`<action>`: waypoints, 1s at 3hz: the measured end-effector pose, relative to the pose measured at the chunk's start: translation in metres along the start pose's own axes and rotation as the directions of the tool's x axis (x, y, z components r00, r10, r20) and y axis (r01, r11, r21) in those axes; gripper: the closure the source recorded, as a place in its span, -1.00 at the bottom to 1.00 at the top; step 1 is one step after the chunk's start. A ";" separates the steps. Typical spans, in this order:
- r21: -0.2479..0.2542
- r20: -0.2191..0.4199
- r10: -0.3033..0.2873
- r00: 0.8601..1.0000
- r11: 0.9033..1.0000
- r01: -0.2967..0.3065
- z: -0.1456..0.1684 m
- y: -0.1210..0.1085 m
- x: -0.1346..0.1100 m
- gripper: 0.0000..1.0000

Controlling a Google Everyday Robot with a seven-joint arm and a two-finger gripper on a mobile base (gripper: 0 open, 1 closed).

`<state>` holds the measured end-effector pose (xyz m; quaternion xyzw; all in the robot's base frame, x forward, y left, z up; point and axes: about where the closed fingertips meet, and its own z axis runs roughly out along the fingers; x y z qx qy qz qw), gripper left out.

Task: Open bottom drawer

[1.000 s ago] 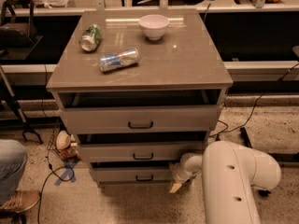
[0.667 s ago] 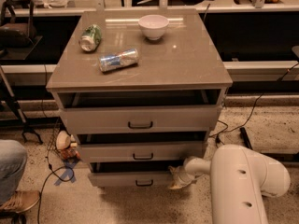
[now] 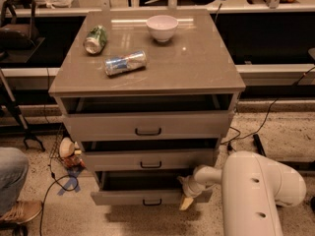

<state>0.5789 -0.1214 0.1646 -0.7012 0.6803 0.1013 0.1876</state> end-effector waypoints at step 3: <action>-0.100 -0.025 0.023 0.999 0.995 -0.026 0.014 0.054 0.010 -0.65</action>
Offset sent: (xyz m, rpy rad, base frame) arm -0.0517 -0.0063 -0.0292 -0.0348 0.1467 0.0350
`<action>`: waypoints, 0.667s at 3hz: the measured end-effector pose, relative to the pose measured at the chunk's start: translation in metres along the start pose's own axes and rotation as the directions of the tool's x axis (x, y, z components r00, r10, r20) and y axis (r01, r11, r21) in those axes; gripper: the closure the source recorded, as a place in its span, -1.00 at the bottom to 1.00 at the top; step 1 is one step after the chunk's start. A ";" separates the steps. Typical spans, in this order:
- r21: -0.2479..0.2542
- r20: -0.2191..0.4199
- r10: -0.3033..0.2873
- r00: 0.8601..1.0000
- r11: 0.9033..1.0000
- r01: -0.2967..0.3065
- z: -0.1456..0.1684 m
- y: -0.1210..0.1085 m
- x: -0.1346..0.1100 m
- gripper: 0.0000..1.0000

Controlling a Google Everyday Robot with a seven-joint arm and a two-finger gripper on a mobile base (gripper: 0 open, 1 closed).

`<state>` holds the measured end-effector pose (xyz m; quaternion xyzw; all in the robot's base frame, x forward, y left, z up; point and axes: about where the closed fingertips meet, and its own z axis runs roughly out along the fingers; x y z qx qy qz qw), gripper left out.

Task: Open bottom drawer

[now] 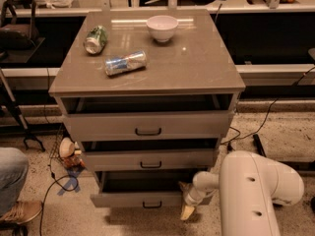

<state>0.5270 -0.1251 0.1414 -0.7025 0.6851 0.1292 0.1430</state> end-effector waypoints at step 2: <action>0.003 -0.007 -0.011 1.000 1.000 0.011 -0.004 0.018 -0.007 0.28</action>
Offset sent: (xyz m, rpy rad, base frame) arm -0.1213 0.0309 0.0366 -0.0532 -0.0631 0.0570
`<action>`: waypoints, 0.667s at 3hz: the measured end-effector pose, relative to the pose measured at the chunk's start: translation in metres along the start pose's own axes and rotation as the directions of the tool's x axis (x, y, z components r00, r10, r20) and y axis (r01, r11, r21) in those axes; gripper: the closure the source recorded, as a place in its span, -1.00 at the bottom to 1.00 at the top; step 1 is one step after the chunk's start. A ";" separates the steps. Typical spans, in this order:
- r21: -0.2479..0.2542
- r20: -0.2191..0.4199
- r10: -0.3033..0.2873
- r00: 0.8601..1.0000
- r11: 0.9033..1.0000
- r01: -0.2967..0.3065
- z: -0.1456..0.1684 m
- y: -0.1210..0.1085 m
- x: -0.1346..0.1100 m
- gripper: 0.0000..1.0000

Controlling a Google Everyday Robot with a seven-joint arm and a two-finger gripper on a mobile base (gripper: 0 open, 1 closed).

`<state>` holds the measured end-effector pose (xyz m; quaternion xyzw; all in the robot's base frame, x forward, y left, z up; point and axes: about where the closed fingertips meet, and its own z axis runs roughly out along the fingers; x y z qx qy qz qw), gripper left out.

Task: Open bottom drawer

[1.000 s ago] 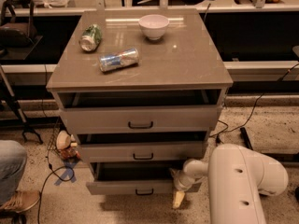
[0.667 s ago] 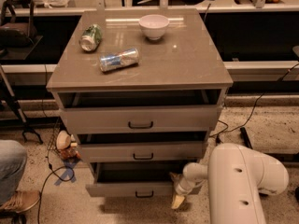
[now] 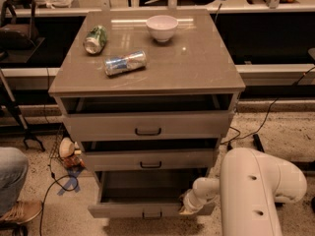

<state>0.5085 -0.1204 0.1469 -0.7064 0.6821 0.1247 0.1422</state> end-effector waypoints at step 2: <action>0.120 -0.069 -0.038 0.997 0.992 0.046 -0.052 -0.005 -0.025 0.82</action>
Offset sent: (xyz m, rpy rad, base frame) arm 0.0132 -0.0017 0.0436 -0.0622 -0.1047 0.0112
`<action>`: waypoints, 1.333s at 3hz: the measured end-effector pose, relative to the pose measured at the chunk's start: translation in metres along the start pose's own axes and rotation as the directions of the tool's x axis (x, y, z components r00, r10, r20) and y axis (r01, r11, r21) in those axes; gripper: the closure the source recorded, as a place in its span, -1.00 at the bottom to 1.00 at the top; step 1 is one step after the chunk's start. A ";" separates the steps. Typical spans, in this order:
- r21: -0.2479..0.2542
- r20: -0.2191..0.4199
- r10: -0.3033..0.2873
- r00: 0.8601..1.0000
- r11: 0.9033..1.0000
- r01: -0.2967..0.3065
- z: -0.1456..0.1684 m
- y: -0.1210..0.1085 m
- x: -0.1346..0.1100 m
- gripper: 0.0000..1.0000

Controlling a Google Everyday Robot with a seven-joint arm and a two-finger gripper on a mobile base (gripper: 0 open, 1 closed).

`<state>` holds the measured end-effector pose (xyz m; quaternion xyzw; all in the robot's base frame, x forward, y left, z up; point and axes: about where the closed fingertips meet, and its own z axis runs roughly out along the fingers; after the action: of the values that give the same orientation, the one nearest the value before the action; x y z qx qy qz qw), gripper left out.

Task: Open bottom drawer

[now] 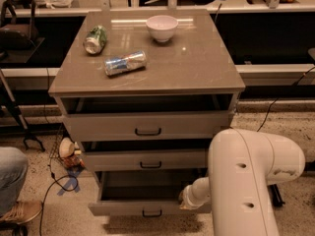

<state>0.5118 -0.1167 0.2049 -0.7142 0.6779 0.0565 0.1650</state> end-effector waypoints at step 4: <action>-0.009 0.002 -0.001 1.000 1.000 0.001 0.004 0.004 -0.002 -0.99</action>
Offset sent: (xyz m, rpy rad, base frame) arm -0.0007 0.0007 -0.0009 0.0001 0.0021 0.0013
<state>0.5078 -0.1140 0.2010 -0.7152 0.6771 0.0605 0.1625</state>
